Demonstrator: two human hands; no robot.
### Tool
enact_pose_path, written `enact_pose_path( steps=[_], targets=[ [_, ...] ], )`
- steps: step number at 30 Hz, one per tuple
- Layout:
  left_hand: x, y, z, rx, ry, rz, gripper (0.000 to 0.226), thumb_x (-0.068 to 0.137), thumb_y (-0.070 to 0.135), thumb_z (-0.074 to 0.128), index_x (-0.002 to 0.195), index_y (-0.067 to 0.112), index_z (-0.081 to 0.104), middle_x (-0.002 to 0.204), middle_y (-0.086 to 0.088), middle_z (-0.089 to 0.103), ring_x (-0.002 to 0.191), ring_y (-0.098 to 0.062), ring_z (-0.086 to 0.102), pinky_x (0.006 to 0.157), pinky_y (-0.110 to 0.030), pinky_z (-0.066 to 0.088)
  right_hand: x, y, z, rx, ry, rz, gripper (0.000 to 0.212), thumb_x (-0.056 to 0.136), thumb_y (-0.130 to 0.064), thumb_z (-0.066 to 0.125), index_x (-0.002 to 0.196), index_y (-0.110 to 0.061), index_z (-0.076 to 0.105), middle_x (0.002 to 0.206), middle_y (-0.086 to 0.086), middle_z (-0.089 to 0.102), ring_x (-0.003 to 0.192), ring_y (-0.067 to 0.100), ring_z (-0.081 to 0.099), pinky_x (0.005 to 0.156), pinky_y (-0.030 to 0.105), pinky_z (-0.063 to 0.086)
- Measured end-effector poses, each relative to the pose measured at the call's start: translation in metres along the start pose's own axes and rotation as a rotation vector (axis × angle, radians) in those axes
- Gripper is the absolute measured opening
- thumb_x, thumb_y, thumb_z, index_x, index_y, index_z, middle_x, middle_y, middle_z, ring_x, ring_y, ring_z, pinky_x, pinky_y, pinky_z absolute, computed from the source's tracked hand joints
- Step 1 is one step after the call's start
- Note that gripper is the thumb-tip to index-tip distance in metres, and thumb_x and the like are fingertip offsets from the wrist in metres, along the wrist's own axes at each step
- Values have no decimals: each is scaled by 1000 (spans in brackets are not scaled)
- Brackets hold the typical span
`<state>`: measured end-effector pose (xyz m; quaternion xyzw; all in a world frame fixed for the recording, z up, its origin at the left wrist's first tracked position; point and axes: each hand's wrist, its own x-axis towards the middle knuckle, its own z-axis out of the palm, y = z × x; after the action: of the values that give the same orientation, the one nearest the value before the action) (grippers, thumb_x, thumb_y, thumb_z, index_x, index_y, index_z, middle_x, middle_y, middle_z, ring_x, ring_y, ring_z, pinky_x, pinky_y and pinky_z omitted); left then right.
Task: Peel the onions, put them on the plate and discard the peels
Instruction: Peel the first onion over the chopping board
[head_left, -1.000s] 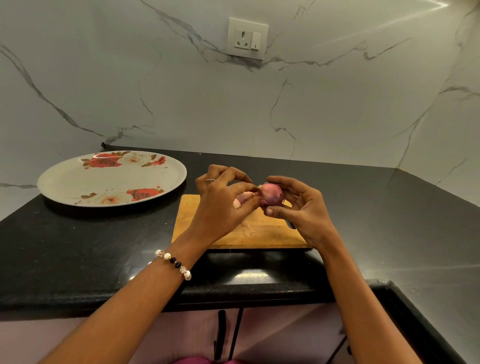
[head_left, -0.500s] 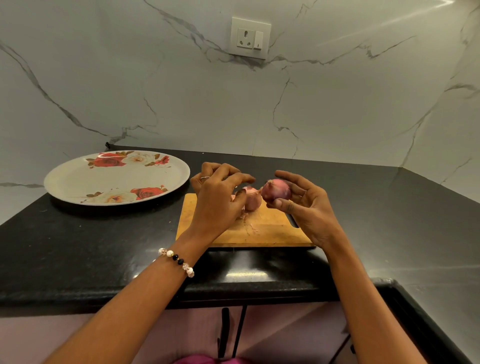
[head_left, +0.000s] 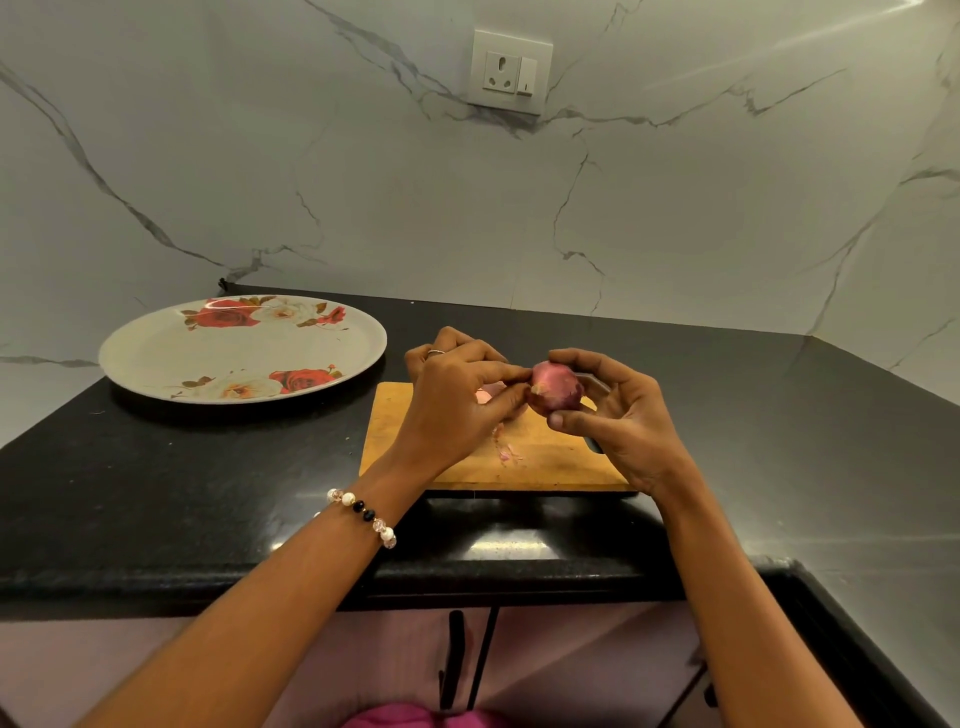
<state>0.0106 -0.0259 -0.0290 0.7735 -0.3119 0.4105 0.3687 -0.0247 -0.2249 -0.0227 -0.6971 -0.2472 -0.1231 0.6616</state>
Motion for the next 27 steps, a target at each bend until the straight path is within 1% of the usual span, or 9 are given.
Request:
enact_pose_path(
  steps=[5, 9, 13, 16, 18, 20, 21, 27],
  targets=[
    [0, 0, 0, -7, -14, -40, 23, 79, 35, 67, 93, 19, 77, 83, 4, 71, 88, -10, 48, 69, -56, 42, 1, 1, -1, -21, 5, -5, 57, 63, 1, 81, 116, -13, 66, 122, 9, 64, 116, 21, 62, 87, 27, 54],
    [0, 1, -1, -8, -14, -33, 22, 79, 33, 67, 93, 19, 77, 82, 4, 72, 88, -10, 49, 71, -51, 39, 2, 3, -2, -24, 9, -10, 58, 63, 0, 82, 117, -13, 66, 122, 11, 64, 117, 24, 61, 87, 28, 55],
    [-1, 2, -3, 31, -13, -2, 22, 81, 33, 66, 94, 19, 77, 82, 4, 73, 88, -17, 55, 75, -44, 30, 2, 4, -1, -33, 9, -14, 58, 63, 0, 82, 117, -13, 66, 122, 12, 64, 116, 23, 62, 87, 27, 55],
    [-1, 2, -2, 56, -14, 18, 22, 81, 32, 65, 95, 19, 76, 83, 3, 73, 88, -18, 56, 78, -42, 27, 2, 4, -1, -42, 9, -12, 58, 63, 0, 82, 117, -13, 66, 122, 11, 64, 115, 22, 62, 87, 27, 55],
    [-1, 0, -1, 47, -26, 14, 24, 82, 34, 64, 95, 18, 76, 83, 3, 73, 87, -18, 57, 77, -44, 32, 2, 4, -1, -51, 10, -16, 59, 62, -1, 83, 117, -13, 66, 122, 12, 64, 116, 24, 62, 87, 28, 55],
    [-1, -2, -1, 27, -49, 4, 31, 84, 40, 58, 96, 18, 76, 84, 3, 73, 86, -16, 54, 71, -52, 42, 3, 4, -1, -61, 16, -20, 59, 61, -2, 84, 117, -13, 67, 122, 13, 65, 115, 25, 62, 86, 27, 55],
    [0, -2, -1, 21, -60, -3, 35, 85, 42, 54, 96, 18, 76, 84, 3, 73, 86, -14, 53, 68, -55, 44, 3, 4, -1, -65, 17, -22, 59, 61, -2, 84, 117, -13, 67, 122, 13, 65, 115, 24, 62, 86, 27, 55],
    [-1, -2, 0, 47, -85, -26, 38, 83, 44, 51, 90, 16, 76, 82, 3, 72, 85, -17, 56, 69, -55, 46, 2, 2, 1, -90, 8, -29, 60, 60, -5, 85, 116, -15, 67, 120, 11, 65, 112, 22, 64, 84, 28, 56]
  ],
)
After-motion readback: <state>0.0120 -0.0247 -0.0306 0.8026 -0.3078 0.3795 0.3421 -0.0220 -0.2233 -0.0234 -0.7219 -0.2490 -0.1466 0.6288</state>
